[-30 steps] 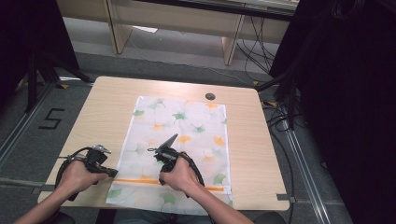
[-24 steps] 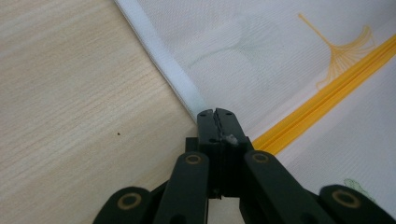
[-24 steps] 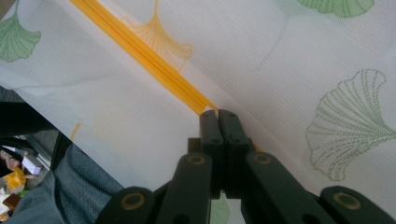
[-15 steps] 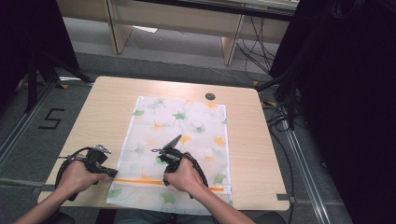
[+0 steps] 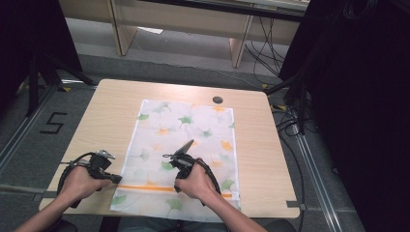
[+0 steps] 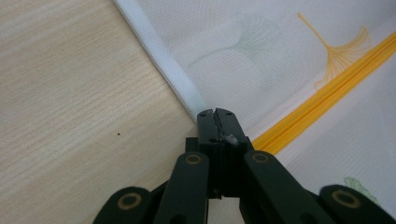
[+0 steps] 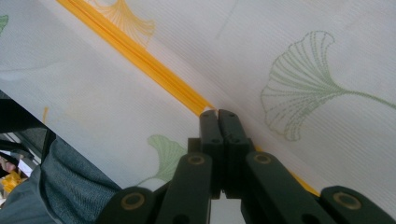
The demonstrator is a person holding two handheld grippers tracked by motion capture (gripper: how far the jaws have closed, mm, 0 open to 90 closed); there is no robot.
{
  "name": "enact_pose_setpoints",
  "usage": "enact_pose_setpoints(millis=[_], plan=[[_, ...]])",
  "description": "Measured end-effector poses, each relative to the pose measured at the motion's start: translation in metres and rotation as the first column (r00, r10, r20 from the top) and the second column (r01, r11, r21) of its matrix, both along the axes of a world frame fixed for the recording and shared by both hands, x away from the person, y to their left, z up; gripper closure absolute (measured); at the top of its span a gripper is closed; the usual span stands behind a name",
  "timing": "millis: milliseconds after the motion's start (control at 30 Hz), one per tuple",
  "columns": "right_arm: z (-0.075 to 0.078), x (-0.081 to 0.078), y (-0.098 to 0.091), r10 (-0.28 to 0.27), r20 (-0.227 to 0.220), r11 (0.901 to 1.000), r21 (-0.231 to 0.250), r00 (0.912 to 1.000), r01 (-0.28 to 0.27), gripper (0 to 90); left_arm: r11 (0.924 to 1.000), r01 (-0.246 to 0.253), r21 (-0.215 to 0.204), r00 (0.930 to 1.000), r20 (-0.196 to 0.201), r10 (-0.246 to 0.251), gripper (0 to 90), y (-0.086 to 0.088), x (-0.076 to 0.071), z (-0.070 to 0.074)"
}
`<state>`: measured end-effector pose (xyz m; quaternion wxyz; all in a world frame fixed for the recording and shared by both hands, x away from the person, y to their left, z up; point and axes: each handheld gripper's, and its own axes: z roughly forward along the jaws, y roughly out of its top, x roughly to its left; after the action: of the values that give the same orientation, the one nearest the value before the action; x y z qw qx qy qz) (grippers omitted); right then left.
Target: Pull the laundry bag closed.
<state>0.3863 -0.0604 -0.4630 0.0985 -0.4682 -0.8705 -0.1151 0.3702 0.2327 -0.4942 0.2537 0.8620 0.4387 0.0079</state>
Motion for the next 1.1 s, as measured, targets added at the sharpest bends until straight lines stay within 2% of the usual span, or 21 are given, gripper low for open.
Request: enact_pose_setpoints(millis=[100,267,333,400,467,567,600,900,967,1000,1033,1100], plan=[[0.0,-0.001,-0.002,-0.001,0.004,1.0,-0.006,1.0,0.001,90.0,0.9999,-0.003,0.012,1.0,0.003,0.003,89.7,0.0,-0.001,0.001],[0.001,0.0,-0.005,-0.004,-0.002,0.9999,-0.013,1.0,0.004,90.0,0.9999,-0.003,0.012,1.0,0.004,0.003,89.7,0.0,-0.001,0.001],[0.0,0.0,-0.006,0.002,0.009,0.9999,-0.012,1.0,-0.002,90.0,0.9999,-0.003,0.012,1.0,0.004,0.003,89.7,0.0,-0.001,0.001],[0.0,0.0,-0.007,-0.013,-0.005,0.9998,-0.017,0.9999,0.012,90.0,0.9999,-0.002,0.013,1.0,0.003,0.002,89.7,0.0,0.0,0.001],[0.0,0.0,-0.009,-0.006,0.011,0.9999,-0.012,0.9999,0.006,90.0,0.9999,-0.002,0.012,1.0,0.003,0.002,89.7,0.0,0.0,0.001],[0.001,0.001,-0.012,-0.007,-0.011,1.0,-0.007,0.9999,0.007,90.0,0.9999,-0.003,0.012,1.0,0.006,0.003,89.7,-0.001,-0.001,0.001],[0.001,0.0,-0.012,-0.019,0.007,0.9997,-0.015,0.9998,0.019,90.0,0.9999,-0.003,0.013,1.0,0.003,0.003,89.7,0.0,-0.001,0.001],[0.002,0.001,-0.022,-0.036,0.011,0.9991,-0.024,0.9993,0.036,90.0,0.9999,-0.002,0.013,1.0,0.002,0.002,89.7,-0.001,0.0,0.001],[0.001,0.002,-0.026,-0.02,0.037,0.9996,-0.018,0.9991,0.02,90.0,0.9999,-0.002,0.014,1.0,0.003,0.002,89.7,-0.001,0.0,0.001],[0.001,0.002,-0.026,-0.022,0.034,0.9996,-0.015,0.9992,0.023,90.0,0.9999,-0.002,0.013,1.0,0.002,0.002,89.7,-0.001,0.0,0.001],[0.003,0.001,-0.026,-0.046,0.006,0.9987,-0.022,0.9989,0.046,90.0,0.9999,-0.003,0.013,1.0,0.002,0.003,89.7,-0.001,0.0,0.001],[0.003,0.001,-0.026,-0.045,0.003,0.9987,-0.022,0.999,0.045,90.0,0.9999,-0.003,0.013,1.0,0.002,0.003,89.7,-0.001,0.0,0.001]])
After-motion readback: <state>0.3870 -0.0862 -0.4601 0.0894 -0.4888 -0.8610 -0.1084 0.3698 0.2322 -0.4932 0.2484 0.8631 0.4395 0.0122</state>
